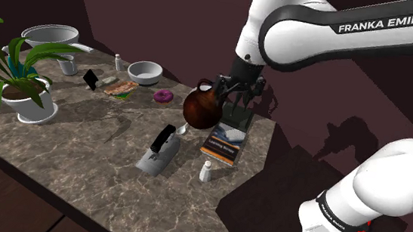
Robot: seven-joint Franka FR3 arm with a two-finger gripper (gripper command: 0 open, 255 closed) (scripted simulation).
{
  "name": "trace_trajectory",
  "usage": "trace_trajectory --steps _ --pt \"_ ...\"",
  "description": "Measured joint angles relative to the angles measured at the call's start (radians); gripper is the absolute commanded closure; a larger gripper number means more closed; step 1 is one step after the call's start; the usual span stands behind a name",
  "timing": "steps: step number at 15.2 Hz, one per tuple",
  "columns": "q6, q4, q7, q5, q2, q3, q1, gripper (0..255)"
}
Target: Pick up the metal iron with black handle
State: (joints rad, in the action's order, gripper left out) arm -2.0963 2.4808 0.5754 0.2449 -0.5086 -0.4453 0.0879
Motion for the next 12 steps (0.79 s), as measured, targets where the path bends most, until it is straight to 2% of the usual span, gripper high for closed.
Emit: trace_trajectory --steps 3,6,10,12 --pt "-0.076 -0.027 0.139 -0.025 0.103 -0.084 0.033 0" --pt "-0.16 -0.066 0.297 -0.09 0.234 -0.171 0.079 0" --pt "-0.233 -0.157 0.549 -0.257 0.443 -0.261 0.135 0" --pt "-0.253 -0.205 0.686 -0.364 0.549 -0.277 0.137 0"
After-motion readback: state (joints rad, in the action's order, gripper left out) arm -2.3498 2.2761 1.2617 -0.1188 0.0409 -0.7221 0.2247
